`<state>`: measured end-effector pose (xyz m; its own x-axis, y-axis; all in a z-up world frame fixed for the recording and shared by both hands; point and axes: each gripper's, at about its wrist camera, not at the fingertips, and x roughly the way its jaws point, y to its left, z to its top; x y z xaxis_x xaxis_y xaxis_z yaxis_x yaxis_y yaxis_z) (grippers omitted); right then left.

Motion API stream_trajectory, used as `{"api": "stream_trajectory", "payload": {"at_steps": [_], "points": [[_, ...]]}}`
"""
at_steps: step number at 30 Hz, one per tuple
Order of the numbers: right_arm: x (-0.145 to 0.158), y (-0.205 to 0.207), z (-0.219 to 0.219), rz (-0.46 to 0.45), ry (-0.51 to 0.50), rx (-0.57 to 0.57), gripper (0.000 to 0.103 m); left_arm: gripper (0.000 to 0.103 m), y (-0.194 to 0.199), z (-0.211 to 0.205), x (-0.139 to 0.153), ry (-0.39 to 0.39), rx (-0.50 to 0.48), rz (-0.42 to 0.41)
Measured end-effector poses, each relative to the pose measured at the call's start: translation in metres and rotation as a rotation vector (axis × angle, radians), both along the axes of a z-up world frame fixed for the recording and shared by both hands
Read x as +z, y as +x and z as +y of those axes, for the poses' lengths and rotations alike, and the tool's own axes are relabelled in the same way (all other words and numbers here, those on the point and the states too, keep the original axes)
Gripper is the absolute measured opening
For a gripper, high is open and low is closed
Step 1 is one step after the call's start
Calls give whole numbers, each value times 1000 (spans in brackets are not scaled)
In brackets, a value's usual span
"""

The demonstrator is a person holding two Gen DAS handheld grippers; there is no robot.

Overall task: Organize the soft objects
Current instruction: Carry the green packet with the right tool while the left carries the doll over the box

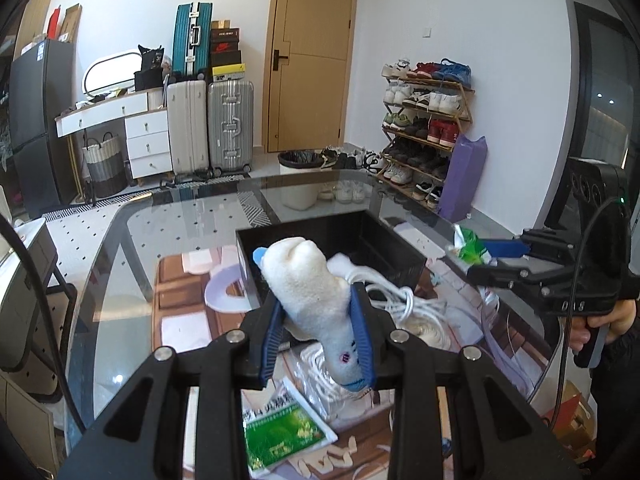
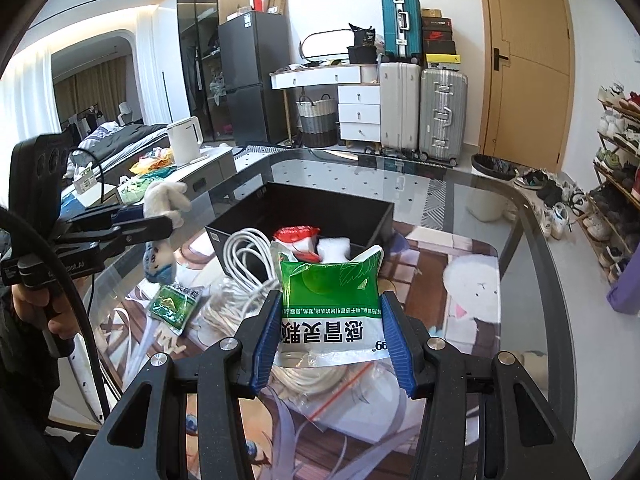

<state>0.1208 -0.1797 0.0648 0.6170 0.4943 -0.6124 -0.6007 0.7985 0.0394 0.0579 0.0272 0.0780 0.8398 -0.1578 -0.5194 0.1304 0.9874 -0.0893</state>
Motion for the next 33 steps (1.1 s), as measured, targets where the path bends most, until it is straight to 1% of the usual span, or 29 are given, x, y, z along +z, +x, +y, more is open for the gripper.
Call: {"api": "stream_trajectory", "payload": {"at_steps": [5,14,23,33], "points": [[5,2,10,-9,-6,18,49,31,13,1,8,5,4,-15],[15,14,20,-5,29,40,49,31,34,6,12,-2,10,-23],[16,37,29,2,39,38,49,31,58,14,18,-8,25,-33],[16,60,40,10,44,36,49,31,79,13,13,-10,39,-21]]}}
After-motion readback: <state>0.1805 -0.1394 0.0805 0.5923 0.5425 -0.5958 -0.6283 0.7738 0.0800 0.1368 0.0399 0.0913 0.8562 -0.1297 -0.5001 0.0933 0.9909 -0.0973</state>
